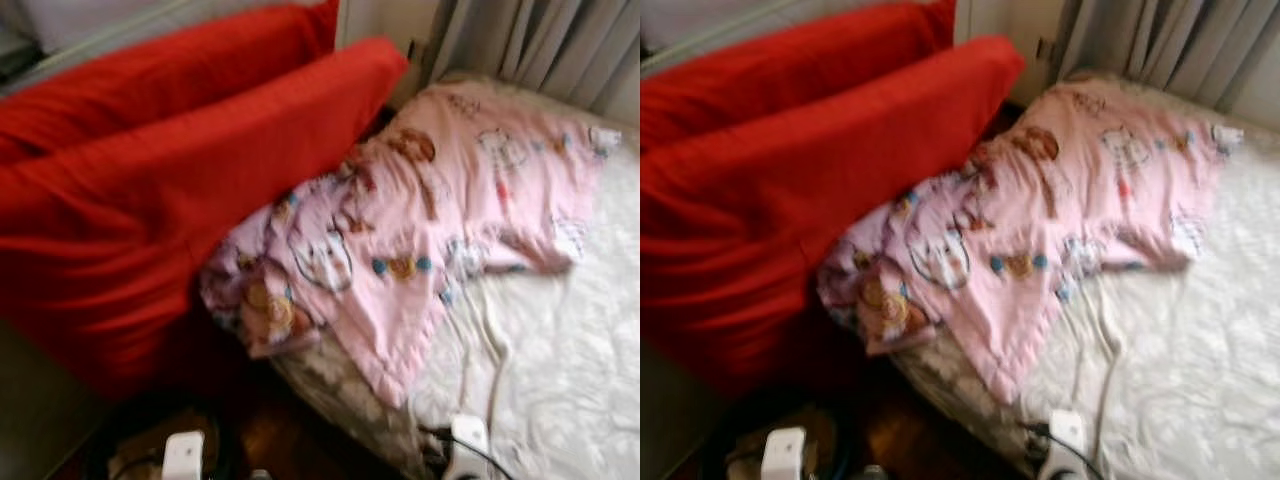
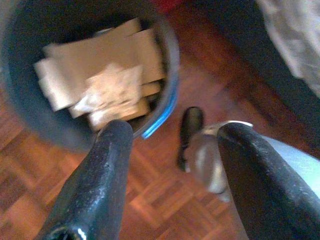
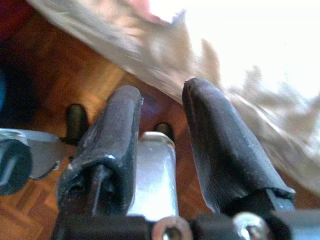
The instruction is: Clean up the room
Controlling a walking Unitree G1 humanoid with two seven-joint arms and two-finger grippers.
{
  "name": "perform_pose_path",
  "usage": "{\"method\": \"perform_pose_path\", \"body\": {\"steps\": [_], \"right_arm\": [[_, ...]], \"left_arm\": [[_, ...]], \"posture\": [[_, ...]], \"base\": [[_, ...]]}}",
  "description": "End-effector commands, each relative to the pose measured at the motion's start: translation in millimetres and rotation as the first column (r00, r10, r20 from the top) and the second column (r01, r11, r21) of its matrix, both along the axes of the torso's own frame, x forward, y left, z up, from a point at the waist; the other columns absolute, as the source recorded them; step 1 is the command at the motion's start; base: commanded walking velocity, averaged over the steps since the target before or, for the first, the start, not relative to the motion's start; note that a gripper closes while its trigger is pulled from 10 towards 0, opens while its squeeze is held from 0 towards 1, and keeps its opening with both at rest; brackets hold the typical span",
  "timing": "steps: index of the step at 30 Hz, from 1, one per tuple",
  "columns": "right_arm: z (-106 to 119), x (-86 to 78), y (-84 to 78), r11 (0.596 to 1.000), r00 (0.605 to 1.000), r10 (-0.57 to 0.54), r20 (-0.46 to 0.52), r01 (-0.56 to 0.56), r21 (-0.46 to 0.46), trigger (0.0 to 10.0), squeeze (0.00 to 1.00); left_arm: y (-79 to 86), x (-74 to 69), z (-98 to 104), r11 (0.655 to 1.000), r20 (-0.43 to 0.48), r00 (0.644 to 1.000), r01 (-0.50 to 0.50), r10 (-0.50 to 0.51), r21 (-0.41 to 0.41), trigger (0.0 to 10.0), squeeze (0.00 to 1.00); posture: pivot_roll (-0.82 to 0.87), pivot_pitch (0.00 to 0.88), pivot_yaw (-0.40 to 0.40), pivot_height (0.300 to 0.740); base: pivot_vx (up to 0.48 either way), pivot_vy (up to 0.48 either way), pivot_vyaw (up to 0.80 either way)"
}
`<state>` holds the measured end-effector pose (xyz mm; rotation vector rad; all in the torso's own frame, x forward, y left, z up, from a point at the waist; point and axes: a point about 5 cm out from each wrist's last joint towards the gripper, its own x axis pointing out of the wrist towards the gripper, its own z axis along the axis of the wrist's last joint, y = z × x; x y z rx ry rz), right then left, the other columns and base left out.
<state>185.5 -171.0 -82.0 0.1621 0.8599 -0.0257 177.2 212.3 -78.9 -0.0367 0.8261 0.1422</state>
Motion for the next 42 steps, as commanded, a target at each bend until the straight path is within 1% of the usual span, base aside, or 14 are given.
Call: {"method": "perform_pose_path", "body": {"steps": [1,7,10,27,30,32,34,35,37,40,41,42], "right_arm": [[-4,-10.0,-7.5,1.000,0.999,-0.008,-0.036,0.008,-0.016,10.0,0.00],[-4,-9.6,-7.4,1.000,0.999,-0.012,-0.034,0.011,-0.016,10.0,0.00],[-4,-9.7,-7.6,1.000,0.999,-0.028,-0.032,0.027,-0.014,10.0,0.00],[-4,-8.7,-7.6,1.000,0.999,-0.022,-0.030,0.022,-0.016,10.0,0.00],[-2,-7.2,-7.4,1.000,1.000,-0.023,-0.003,0.023,-0.013,10.0,0.00],[0,-5.6,-7.7,0.999,0.999,-0.038,0.033,0.039,-0.012,10.0,0.00],[4,-2.0,-8.6,0.998,0.992,-0.065,0.108,0.065,-0.002,10.0,0.00],[7,1.0,-8.8,0.999,0.986,-0.054,0.157,0.054,0.001,10.0,0.00],[9,1.8,-8.8,0.999,0.984,-0.049,0.172,0.050,0.002,10.0,0.00],[14,5.2,-8.8,0.999,0.969,-0.044,0.242,0.042,0.012,10.0,0.00],[14,5.2,-8.8,0.999,0.969,-0.044,0.242,0.042,0.012,10.0,0.00],[15,5.5,-8.7,0.999,0.965,-0.050,0.258,0.046,0.018,10.0,0.00]], "left_arm": [[-6.2,-12.0,-7,1.000,-0.042,0.999,0.009,-0.010,-0.014,10.0,0.00],[-6.1,-11.6,-7,1.000,-0.040,0.999,0.010,-0.010,-0.018,10.0,0.00],[-6.1,-11.4,-7,1.000,-0.040,0.999,0.009,-0.010,-0.020,10.0,0.00],[-5.9,-10.7,-6,1.000,-0.039,0.999,0.005,-0.006,-0.021,10.0,0.00],[-5.6,-10.4,-6,1.000,-0.029,1.000,0.004,-0.005,-0.018,10.0,0.00],[-5.2,-9.2,-5,1.000,-0.009,1.000,0.010,-0.010,-0.011,10.0,0.00],[-5.8,-6.0,-1,1.000,0.048,0.999,0.015,-0.015,-0.013,10.0,0.00],[-6.1,-3.5,2,1.000,0.099,0.995,0.004,-0.002,-0.021,10.0,0.00],[-6.1,-2.9,3,1.000,0.116,0.993,-0.002,0.004,-0.024,10.0,0.00],[-6.1,1.7,10,1.000,0.212,0.977,0.001,0.002,-0.013,10.0,0.00],[-6.1,1.7,10,1.000,0.212,0.977,0.001,0.002,-0.013,10.0,0.00],[-6.3,2.6,11,1.000,0.234,0.972,0.005,-0.001,-0.016,10.0,0.00]], "posture": [[0.07,0.154,-0.044,0.740],[0.07,0.159,-0.044,0.740],[0.07,0.165,-0.045,0.740],[0.07,0.177,-0.048,0.740],[0.07,0.180,-0.047,0.740],[0.06,0.182,-0.047,0.740],[0.06,0.184,-0.049,0.740],[0.06,0.187,-0.052,0.740],[0.06,0.187,-0.052,0.740],[0.06,0.180,-0.055,0.740],[0.06,0.180,-0.055,0.740],[0.05,0.179,-0.055,0.740]], "base": [[0.000,0.000,0.80],[0.000,0.000,0.74],[0.000,0.000,0.00],[0.000,0.000,0.00],[0.000,0.000,0.00],[0.000,0.000,0.00],[0.000,0.000,0.00],[0.000,0.000,0.00],[0.000,0.000,0.00],[0.000,0.000,0.00],[0.000,0.000,0.00],[0.000,0.000,0.00]]}}
